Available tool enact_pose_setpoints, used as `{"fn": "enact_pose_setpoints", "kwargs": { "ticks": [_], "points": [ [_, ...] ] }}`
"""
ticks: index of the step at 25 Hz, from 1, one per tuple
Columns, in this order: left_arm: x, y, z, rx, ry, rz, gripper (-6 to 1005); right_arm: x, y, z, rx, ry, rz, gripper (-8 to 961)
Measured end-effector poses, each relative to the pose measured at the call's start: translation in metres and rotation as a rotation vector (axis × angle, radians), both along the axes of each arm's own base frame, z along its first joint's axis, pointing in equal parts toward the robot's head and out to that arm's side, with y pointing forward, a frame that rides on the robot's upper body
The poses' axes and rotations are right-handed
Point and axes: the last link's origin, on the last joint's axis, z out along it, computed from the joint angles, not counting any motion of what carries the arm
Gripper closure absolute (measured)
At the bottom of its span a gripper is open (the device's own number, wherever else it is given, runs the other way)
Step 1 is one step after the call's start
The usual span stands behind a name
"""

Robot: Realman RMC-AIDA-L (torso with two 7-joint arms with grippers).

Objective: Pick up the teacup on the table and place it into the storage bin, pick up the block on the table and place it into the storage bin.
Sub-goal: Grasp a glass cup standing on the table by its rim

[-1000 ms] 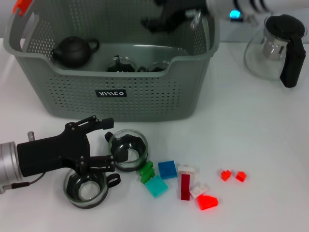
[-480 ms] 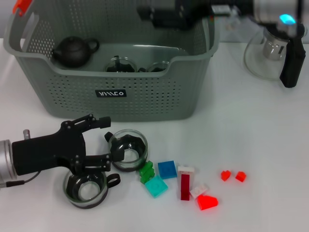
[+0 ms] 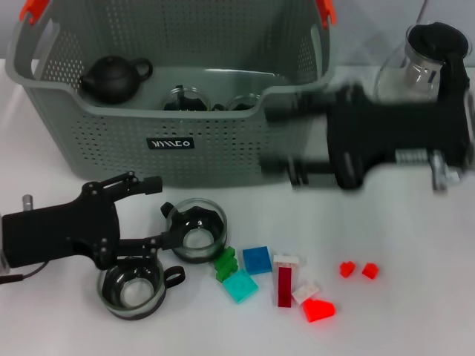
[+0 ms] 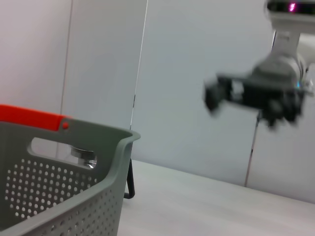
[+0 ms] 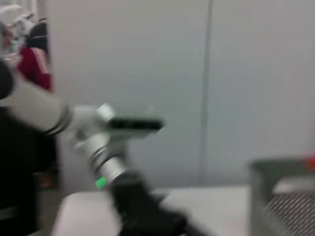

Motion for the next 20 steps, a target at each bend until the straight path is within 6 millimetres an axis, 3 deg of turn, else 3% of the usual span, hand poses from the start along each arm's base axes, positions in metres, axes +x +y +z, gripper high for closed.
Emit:
{"fn": "enact_pose_setpoints", "kwargs": {
  "ticks": [8,20],
  "points": [
    [-0.007,-0.003,0.020,-0.051,0.053,0.041,64,0.029,-0.011,-0.021,-0.204,-0.114,-0.119,324],
    [-0.018,0.002,0.058,-0.115,0.264,0.236,64,0.027,0.005,-0.037,-0.253,-0.167,-0.196,325]
  ]
}}
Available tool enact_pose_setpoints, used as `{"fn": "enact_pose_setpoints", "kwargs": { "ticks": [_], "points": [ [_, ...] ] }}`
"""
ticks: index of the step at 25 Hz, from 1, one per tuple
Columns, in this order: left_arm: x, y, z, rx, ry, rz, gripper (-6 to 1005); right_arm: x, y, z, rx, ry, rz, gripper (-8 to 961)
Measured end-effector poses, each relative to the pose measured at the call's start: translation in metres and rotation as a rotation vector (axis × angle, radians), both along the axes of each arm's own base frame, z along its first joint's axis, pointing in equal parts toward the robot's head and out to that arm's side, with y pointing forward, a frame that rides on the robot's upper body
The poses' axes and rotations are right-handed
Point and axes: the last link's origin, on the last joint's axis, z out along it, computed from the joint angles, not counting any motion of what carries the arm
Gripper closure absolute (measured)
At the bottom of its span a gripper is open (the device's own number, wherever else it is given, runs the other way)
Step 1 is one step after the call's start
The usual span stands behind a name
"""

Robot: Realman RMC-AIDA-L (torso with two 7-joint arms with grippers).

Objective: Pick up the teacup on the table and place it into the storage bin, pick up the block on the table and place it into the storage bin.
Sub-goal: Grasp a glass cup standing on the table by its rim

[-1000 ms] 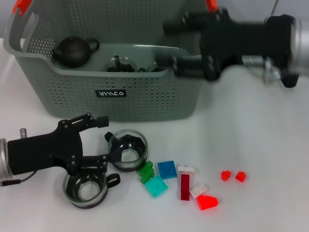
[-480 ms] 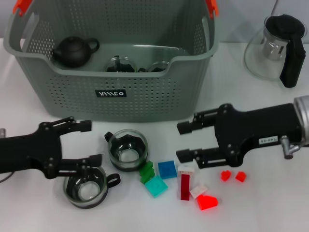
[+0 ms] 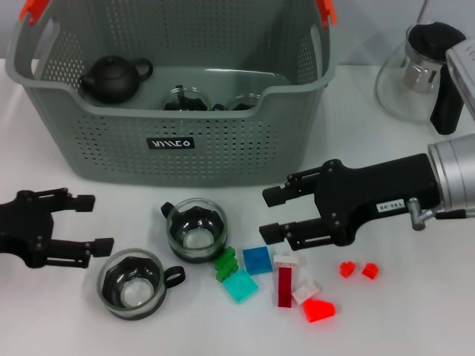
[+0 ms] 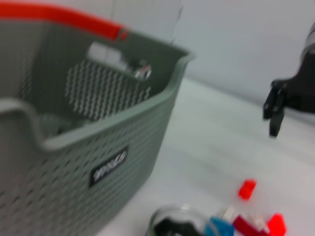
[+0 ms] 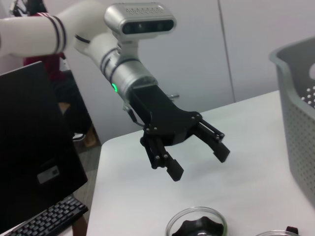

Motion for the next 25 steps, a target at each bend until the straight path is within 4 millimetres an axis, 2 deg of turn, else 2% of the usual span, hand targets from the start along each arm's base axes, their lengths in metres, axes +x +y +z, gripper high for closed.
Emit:
{"fn": "enact_pose_setpoints", "kwargs": {
  "ticks": [10,25],
  "points": [
    [0.011,0.012,0.008,-0.130,0.114,0.120,65,-0.005,0.013,-0.005,0.015,-0.035,-0.030,324],
    [0.027,0.037,-0.007,-0.214,0.304,0.144,70,-0.007,0.019,-0.005,0.035,-0.042,-0.037,326]
  ]
}}
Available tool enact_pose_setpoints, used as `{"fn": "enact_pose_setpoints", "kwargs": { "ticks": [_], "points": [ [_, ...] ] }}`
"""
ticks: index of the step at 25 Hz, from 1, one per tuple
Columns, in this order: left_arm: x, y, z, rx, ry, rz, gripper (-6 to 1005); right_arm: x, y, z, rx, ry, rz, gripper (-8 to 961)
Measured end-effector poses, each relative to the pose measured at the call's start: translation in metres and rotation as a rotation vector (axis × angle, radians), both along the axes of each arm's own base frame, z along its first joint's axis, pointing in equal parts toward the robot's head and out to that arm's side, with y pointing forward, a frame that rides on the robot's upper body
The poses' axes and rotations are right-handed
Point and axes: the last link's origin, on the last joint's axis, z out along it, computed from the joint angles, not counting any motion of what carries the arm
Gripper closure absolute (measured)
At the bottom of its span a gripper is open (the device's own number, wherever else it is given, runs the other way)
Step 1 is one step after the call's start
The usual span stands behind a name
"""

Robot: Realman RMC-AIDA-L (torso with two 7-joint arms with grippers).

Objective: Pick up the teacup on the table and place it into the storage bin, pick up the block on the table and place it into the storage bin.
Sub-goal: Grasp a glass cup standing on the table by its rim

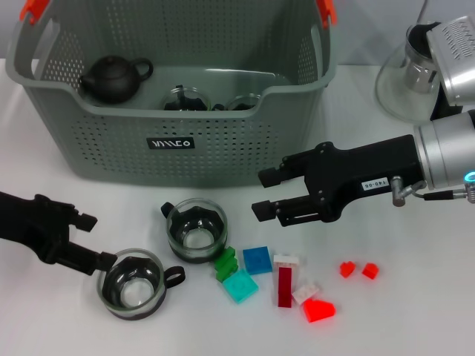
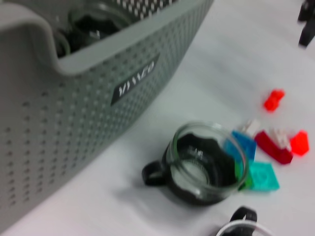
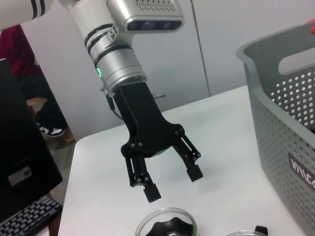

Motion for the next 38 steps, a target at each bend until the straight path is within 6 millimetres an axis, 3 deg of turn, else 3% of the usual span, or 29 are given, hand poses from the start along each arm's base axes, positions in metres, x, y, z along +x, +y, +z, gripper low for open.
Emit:
{"fn": "enact_pose_setpoints", "kwargs": {
  "ticks": [12,20,38],
  "points": [
    [0.012,0.012,-0.016,-0.054,0.141,0.008,89,0.001,0.004,0.001,0.023,-0.006,-0.009,328],
    [0.020,0.010,-0.027,-0.101,0.150,-0.019,195,0.002,0.005,0.001,0.027,-0.007,-0.015,328],
    [0.022,0.014,-0.049,-0.125,0.226,-0.074,190,0.005,0.004,0.000,0.029,-0.007,-0.030,328]
  ]
}}
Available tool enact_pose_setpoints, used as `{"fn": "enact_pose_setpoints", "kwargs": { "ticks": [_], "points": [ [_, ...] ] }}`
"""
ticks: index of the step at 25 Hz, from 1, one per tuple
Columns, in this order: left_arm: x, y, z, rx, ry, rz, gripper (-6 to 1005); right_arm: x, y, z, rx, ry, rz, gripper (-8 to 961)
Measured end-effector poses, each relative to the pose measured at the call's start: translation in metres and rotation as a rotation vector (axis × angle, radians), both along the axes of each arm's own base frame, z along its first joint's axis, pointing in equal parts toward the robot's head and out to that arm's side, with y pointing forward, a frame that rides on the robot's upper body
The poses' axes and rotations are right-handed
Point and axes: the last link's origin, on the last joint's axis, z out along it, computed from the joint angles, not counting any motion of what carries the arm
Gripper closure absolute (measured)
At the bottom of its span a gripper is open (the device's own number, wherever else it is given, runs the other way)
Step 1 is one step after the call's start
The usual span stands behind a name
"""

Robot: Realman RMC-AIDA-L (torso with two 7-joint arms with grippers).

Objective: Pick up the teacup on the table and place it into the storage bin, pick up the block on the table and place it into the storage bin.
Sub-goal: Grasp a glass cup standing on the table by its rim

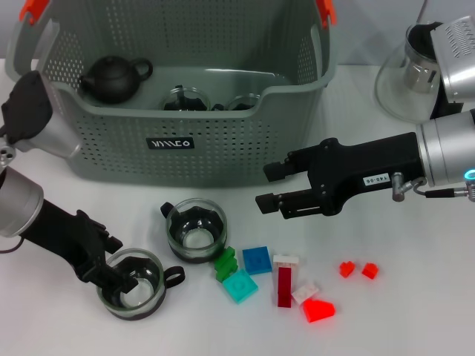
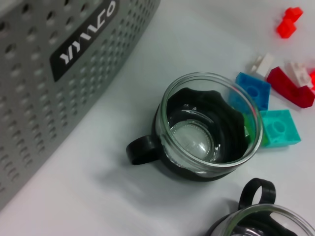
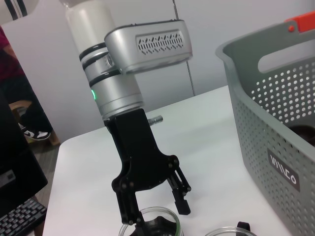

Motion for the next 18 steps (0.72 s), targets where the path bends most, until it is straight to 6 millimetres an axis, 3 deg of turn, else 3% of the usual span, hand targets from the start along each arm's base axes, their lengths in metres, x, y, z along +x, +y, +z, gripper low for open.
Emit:
{"fn": "enact_pose_setpoints", "kwargs": {
  "ticks": [18],
  "points": [
    [0.0003,0.0035,-0.0064,-0.002,0.013,-0.025,190,0.0014,0.0019,0.0036,0.016,0.012,-0.013,328]
  ]
}}
